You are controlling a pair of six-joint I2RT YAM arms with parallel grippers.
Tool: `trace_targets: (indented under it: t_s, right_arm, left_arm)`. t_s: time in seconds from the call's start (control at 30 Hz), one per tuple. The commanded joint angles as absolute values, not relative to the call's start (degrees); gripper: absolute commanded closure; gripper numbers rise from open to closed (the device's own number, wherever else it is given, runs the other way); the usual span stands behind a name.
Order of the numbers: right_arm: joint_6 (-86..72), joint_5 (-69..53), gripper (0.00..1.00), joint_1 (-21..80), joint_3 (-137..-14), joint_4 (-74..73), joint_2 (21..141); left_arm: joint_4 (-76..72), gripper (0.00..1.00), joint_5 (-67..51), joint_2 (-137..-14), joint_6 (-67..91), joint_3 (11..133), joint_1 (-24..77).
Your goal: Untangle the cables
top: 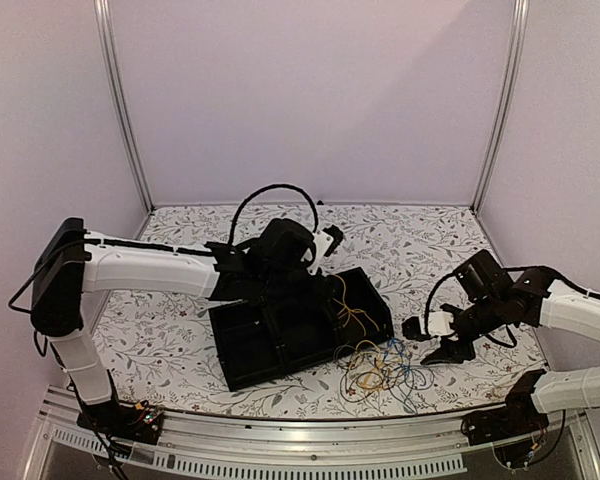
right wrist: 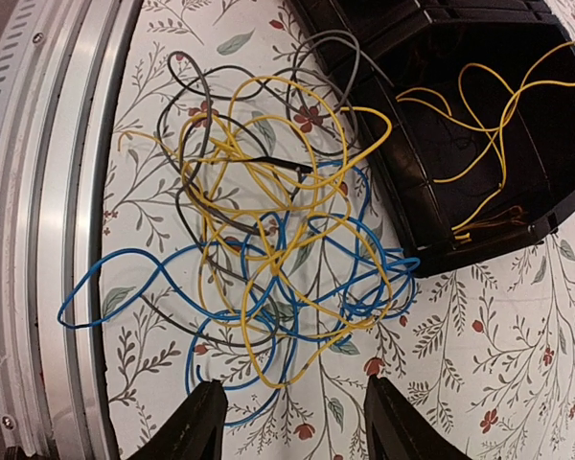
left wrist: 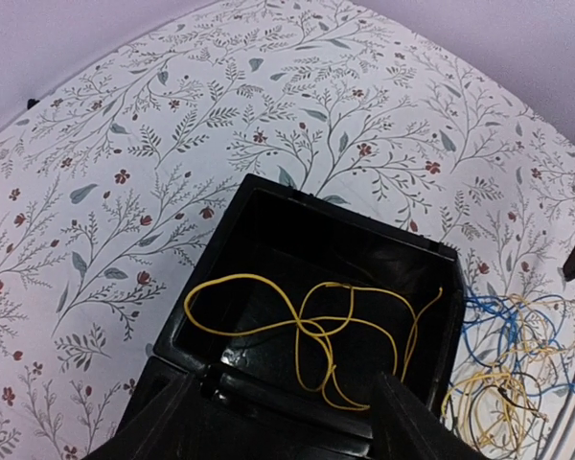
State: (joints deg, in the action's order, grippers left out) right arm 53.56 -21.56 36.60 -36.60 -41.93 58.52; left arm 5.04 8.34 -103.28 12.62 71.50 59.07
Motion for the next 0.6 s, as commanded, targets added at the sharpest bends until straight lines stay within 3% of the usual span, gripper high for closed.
trace_targets:
  t_s: [0.0,0.13,0.47,0.57]
  right_arm:
    - [52.5,-19.2,0.48,37.7,-35.6,-38.4,60.2]
    - [52.2,-19.0,0.56,39.0,-35.5,-36.6,61.8]
    - [51.7,-19.4,0.97,39.4,-37.7,-38.6,62.5]
    - [51.3,-19.3,1.00,39.3,-41.2,-42.7,58.6]
  left_arm:
    - [-0.3,0.38,4.6,-104.0,14.0,70.7,62.7]
    - [-3.3,0.38,3.7,-105.5,14.4,71.2,64.8]
    - [-11.7,0.38,5.0,-111.3,16.6,69.3,68.2]
    - [-21.0,0.38,1.4,-112.6,16.0,66.6,69.4]
